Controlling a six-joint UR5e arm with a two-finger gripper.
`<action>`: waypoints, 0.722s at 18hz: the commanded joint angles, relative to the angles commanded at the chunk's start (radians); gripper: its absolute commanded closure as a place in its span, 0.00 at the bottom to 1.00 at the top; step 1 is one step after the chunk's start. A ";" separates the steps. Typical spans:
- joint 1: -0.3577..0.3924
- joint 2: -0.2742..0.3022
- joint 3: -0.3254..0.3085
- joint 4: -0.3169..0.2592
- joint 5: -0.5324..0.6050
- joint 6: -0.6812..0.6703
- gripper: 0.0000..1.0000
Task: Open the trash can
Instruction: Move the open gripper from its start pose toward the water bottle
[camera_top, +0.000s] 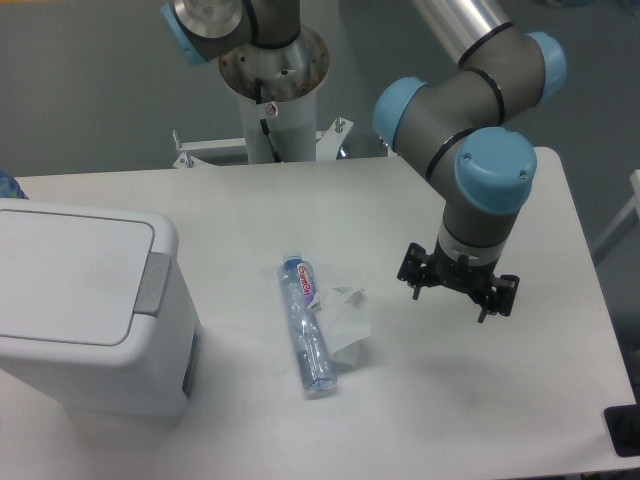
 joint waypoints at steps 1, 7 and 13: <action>-0.009 0.003 0.000 -0.002 -0.006 -0.023 0.00; -0.041 0.058 0.011 0.002 -0.086 -0.160 0.00; -0.069 0.098 0.008 0.005 -0.100 -0.304 0.00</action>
